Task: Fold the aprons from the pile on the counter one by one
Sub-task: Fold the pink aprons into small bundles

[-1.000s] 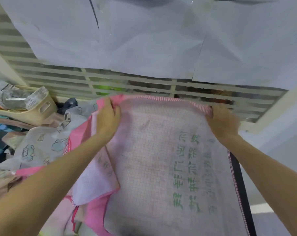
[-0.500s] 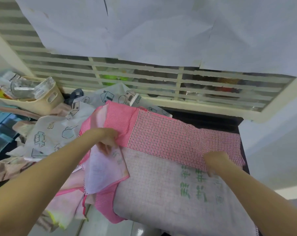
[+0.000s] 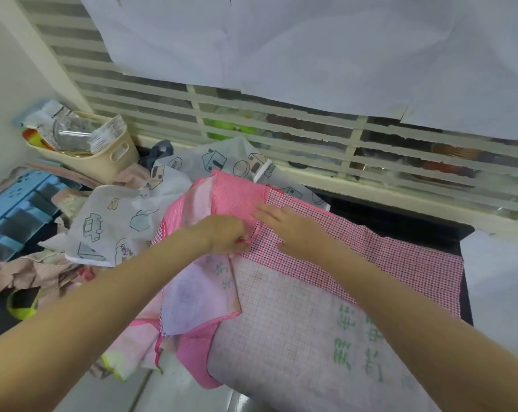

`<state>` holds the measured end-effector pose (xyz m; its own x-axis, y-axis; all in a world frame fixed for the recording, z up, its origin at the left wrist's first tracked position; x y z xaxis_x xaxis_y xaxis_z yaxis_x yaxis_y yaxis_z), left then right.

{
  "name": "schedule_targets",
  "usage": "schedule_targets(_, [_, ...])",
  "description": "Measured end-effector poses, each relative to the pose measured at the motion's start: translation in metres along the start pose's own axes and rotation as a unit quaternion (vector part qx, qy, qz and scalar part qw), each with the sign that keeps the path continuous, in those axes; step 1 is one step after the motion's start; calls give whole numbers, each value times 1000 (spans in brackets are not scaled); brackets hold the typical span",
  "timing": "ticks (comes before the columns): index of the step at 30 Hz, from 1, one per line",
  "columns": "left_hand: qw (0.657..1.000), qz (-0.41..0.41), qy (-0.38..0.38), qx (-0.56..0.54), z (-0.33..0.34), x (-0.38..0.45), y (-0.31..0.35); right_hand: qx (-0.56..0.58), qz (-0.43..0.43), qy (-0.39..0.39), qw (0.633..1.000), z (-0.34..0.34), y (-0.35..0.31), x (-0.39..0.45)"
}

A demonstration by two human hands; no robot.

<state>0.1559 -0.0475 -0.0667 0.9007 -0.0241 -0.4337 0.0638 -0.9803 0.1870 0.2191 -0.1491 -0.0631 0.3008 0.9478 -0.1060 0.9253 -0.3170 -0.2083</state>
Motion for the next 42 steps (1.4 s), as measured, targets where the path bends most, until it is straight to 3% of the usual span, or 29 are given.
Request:
schedule_targets(3, [1000,7,9,25,-1,-2,0,-8,1,-105,994,16,-15,23])
schedule_targets(10, [990,-99,10,104,11,-14,-52,-117,133,-86,980,-3,49,3])
schedule_targets(14, [984,-116,5,138,22,-11,-57,-101,245,-197,944,20,77,-42])
schedule_targets(17, [983,-73,62,157,17,-15,-33,-39,290,-264,919,39,73,-71])
schedule_targets(19, [974,9,141,176,16,-24,-9,-24,292,-271,917,39,65,-75])
schedule_targets(22, [942,138,217,217,33,-40,11,19,294,-175,939,29,54,-55])
schedule_targets(24, [929,72,279,233,31,-46,-3,66,284,-61,955,15,44,-32])
schedule_targets(27, [909,-171,350,150,12,-68,-44,117,234,13,965,5,18,5])
schedule_targets(28, [897,-252,347,103,9,-79,-58,121,217,14,968,4,9,17])
schedule_targets(30, [882,-386,268,-10,17,-96,-83,132,202,26,970,-2,-5,43])
schedule_targets(33, [873,-437,183,-114,30,-109,-102,181,196,51,962,-16,-20,82])
schedule_targets(37, [874,-406,153,-218,21,-116,-114,314,223,39,922,-18,-31,120])
schedule_targets(38, [848,-405,163,-301,14,-120,-118,340,238,41,909,-17,-30,124])
schedule_targets(39, [799,-404,179,-408,5,-123,-122,352,249,56,900,-18,-26,126])
schedule_targets(42, [571,-337,177,-728,-27,-131,-120,409,277,129,860,-29,-10,124])
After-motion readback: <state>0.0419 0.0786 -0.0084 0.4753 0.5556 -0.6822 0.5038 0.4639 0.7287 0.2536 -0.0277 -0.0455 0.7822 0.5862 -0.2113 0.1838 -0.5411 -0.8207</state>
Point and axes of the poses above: each hand's wrist, its own x-axis towards the middle knuckle, its own z-axis out of the palm, y = z × x, the point moved 6 cm from there along x, towards the middle knuckle, and after that the axes turned 1 degree about z, right-handed, at the moved point
